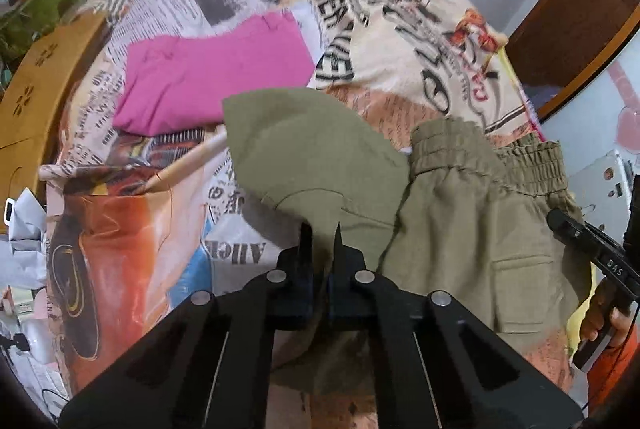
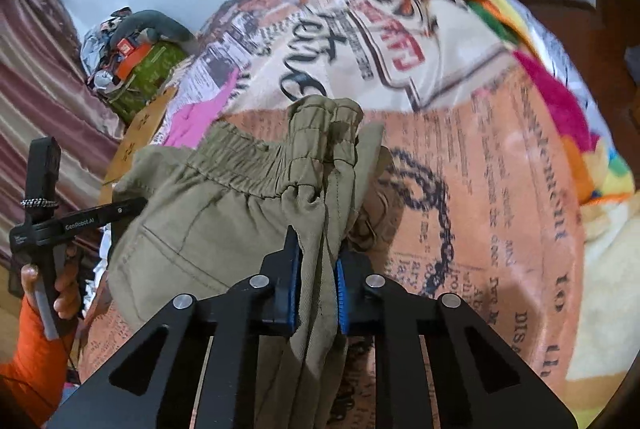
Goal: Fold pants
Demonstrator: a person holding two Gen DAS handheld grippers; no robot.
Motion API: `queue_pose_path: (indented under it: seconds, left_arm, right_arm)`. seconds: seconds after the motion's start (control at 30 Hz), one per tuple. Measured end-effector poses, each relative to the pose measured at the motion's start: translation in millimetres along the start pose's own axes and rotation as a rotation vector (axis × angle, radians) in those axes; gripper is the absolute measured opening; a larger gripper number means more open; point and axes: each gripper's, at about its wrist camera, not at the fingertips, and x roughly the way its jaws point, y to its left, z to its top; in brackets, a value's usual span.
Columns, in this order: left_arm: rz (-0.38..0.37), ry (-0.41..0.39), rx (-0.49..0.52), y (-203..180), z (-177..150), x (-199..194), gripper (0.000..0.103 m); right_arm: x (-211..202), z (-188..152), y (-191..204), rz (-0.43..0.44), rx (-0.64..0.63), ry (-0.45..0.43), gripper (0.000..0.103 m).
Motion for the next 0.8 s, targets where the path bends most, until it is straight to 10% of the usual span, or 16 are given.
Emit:
queue_pose_path:
  seconds: [0.8]
  left_arm:
    - [0.048,-0.241,-0.097,60,56,-90,0.002]
  right_arm:
    - [-8,91,104,0.028,-0.253,-0.184,0.011]
